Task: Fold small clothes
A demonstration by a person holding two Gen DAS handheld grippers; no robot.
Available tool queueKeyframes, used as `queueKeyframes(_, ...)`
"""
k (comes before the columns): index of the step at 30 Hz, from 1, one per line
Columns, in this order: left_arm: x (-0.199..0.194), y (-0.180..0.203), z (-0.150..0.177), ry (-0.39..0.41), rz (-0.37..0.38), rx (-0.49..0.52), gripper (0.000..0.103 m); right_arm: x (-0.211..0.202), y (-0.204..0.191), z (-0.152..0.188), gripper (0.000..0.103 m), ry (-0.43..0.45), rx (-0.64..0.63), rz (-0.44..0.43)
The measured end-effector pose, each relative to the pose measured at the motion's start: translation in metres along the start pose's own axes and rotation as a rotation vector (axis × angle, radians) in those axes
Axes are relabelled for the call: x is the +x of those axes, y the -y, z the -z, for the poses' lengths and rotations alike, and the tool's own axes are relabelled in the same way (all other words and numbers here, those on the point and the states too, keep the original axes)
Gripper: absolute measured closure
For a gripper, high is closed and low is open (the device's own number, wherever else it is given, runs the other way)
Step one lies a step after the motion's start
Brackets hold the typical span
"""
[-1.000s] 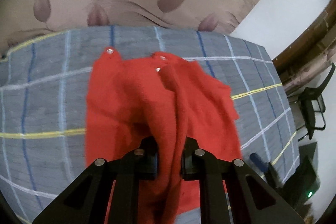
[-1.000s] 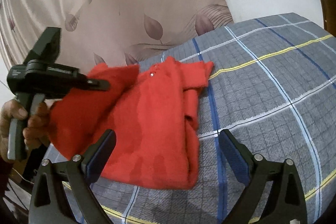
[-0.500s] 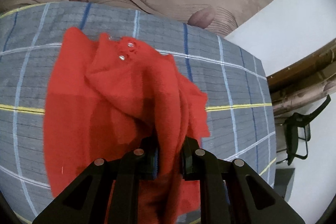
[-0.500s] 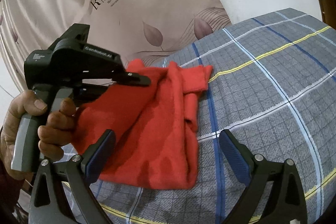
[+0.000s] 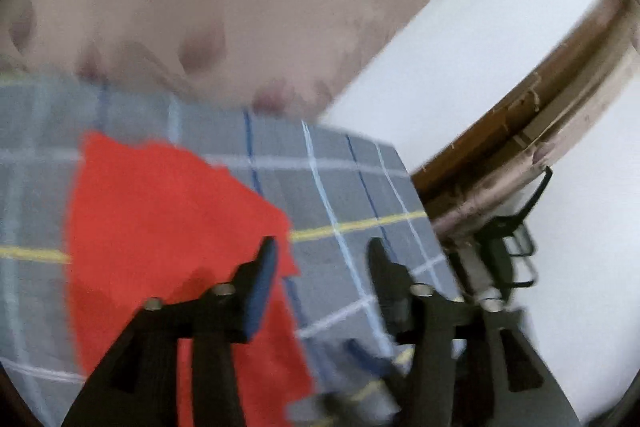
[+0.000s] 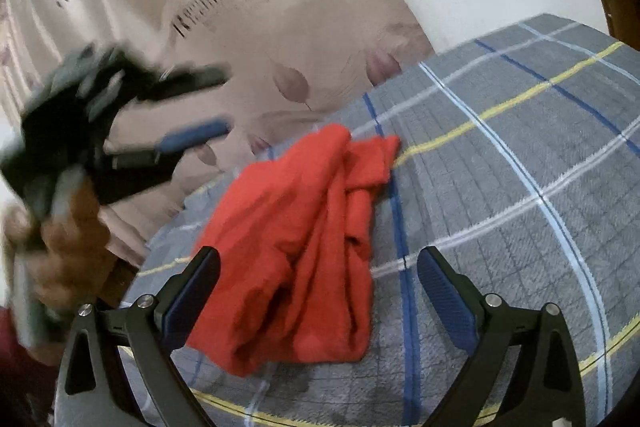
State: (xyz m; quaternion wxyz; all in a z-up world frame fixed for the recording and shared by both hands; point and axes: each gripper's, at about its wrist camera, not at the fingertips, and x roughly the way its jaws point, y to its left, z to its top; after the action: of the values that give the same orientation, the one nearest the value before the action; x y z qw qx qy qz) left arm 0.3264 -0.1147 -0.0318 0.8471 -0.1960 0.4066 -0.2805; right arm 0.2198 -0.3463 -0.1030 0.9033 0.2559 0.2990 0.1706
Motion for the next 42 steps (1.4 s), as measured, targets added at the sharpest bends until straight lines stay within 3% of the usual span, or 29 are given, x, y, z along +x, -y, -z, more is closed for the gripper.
queueKeyframes(1, -0.014, -0.005, 0.009, 0.054, -0.013, 0.03, 0.048, -0.004, 0.001, -0.001, 0.01, 0.01, 0.005, -0.03)
queueKeyframes(4, -0.04, -0.029, 0.041, 0.114, -0.079, 0.115, 0.047, -0.007, 0.007, -0.001, 0.046, -0.069, 0.052, -0.12)
queueKeyframes(8, -0.051, -0.079, 0.083, 0.114, -0.094, 0.071, 0.047, 0.0, 0.015, -0.001, 0.049, -0.172, 0.156, -0.308)
queueKeyframes(11, -0.054, -0.104, 0.102, 0.157, -0.103, 0.041, 0.047, 0.015, 0.008, -0.008, 0.049, -0.242, 0.166, -0.348)
queueKeyframes(16, -0.047, -0.109, 0.127, 0.176, -0.099, 0.067, 0.046, 0.052, 0.008, -0.019, 0.048, -0.325, 0.162, -0.226)
queueKeyframes(23, -0.045, -0.112, 0.132, 0.148, -0.062, 0.037, 0.037, 0.089, -0.001, -0.021, 0.048, -0.393, 0.154, -0.238)
queueKeyframes(26, -0.046, -0.118, 0.132, 0.148, -0.051, 0.002, 0.036, 0.102, -0.01, -0.025, 0.048, -0.399, 0.105, -0.184)
queueKeyframes(27, -0.046, -0.119, 0.132, 0.147, -0.047, -0.005, 0.036, 0.108, -0.011, -0.025, 0.051, -0.403, 0.098, -0.175)
queueKeyframes(29, -0.047, -0.118, 0.133, 0.15, -0.055, -0.003, 0.036, 0.116, -0.012, -0.026, 0.088, -0.419, 0.067, -0.139)
queueKeyframes(37, -0.052, -0.112, 0.134, 0.18, -0.074, 0.023, 0.031, 0.087, -0.022, -0.068, 0.091, -0.351, -0.09, -0.069)
queueKeyframes(42, -0.049, -0.112, 0.133, 0.163, -0.083, 0.027, 0.029, 0.117, 0.007, -0.048, 0.091, -0.439, -0.029, -0.088)
